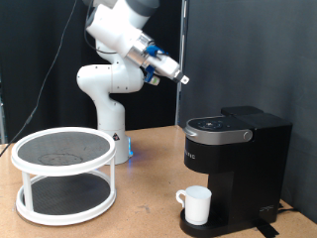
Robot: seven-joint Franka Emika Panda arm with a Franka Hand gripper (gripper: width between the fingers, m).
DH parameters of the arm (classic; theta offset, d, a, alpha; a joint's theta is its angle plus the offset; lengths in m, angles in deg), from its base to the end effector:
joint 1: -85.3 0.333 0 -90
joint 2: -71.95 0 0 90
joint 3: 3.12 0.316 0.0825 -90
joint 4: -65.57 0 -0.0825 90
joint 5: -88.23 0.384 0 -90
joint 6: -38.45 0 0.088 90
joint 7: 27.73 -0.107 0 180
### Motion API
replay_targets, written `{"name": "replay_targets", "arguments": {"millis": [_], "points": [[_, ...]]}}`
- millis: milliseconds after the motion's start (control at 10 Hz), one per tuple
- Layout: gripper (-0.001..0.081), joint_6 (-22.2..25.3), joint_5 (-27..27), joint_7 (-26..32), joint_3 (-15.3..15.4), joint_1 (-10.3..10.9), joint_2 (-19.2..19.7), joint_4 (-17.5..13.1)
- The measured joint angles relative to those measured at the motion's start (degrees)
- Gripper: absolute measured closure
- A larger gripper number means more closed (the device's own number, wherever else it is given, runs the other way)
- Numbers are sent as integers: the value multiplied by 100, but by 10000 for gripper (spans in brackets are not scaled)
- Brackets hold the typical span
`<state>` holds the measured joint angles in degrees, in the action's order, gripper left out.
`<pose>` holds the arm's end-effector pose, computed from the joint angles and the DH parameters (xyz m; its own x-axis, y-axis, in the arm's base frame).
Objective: Make a cup of coffee with the keurig machine
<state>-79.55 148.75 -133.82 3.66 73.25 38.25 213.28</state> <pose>0.3882 0.0128 0.4802 -0.6338 -0.3375 -0.6960 -0.6996 0.6338 0.3298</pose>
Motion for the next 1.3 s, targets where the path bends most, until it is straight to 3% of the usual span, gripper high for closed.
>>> {"name": "replay_targets", "arguments": {"millis": [100, 300, 500, 600, 900, 1100, 1200, 1300], "points": [[72, -293, -430, 55, 265, -3, 24, -155], [72, -328, -1000, -198, 538, -47, 322, -534], [72, -340, -849, -186, 539, -36, 311, -521], [72, -286, -487, -196, 531, 26, 317, -563], [72, -267, 1807, -205, 510, 353, 469, -802], [72, -145, 3306, -93, 488, 454, 728, -919], [72, 59, 3778, -25, 384, 485, 864, -934], [72, -4, 3552, -22, 412, 472, 857, -934]]}}
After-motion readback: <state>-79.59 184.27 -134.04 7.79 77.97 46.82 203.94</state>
